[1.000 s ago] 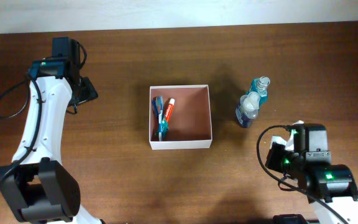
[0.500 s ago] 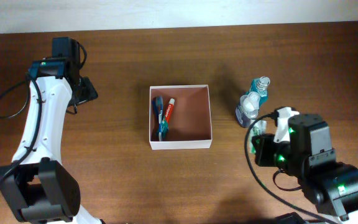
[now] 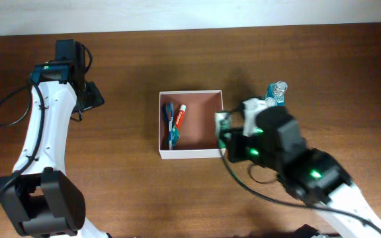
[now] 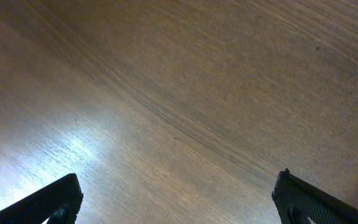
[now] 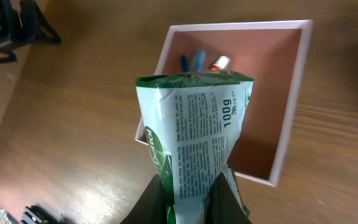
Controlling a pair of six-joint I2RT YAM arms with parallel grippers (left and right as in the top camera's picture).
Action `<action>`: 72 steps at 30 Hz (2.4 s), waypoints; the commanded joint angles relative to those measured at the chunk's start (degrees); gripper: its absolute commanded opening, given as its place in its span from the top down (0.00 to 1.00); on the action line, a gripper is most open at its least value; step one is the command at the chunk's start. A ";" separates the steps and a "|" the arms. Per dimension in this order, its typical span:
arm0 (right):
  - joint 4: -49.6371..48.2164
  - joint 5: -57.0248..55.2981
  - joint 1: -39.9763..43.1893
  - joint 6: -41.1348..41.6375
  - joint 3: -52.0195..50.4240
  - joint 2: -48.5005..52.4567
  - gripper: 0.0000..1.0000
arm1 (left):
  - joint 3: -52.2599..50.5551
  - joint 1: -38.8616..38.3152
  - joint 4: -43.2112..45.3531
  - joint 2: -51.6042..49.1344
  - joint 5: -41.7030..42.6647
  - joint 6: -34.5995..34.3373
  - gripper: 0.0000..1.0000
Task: Pack container
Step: 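Lift the tube with the right gripper and carry it left over the box, then lower the white-green tube into the box with the right gripper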
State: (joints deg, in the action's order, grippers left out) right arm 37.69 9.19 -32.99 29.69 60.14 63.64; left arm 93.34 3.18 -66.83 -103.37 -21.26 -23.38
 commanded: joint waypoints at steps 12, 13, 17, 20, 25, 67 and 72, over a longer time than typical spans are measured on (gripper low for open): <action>-20.70 0.52 -6.80 2.97 1.29 17.92 0.88 | 0.46 0.09 -0.09 0.22 0.13 0.28 0.01; -21.46 0.52 -6.80 2.99 1.29 18.75 0.88 | 0.46 0.09 -0.09 0.22 0.13 0.28 0.01; -24.63 0.57 -6.80 3.04 1.29 21.77 0.88 | 0.46 0.09 -0.09 0.22 0.13 0.28 0.01; -26.21 0.52 -6.80 3.87 1.29 23.43 0.88 | 0.46 0.09 -0.09 0.22 0.13 0.26 0.01; -27.74 0.48 -6.80 3.85 1.27 26.08 0.88 | 0.46 0.09 -0.09 0.22 0.13 0.26 0.01; -31.80 -2.56 -6.80 4.35 1.27 39.08 0.88 | 0.46 0.09 -0.09 0.22 0.13 0.28 0.01; -32.63 -2.54 -6.82 5.40 1.27 39.08 0.88 | 0.46 0.09 -0.09 0.22 0.13 0.28 0.01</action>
State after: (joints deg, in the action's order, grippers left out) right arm 5.69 7.38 -39.42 34.33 60.23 102.43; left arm 93.34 3.18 -66.83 -103.39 -21.23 -23.38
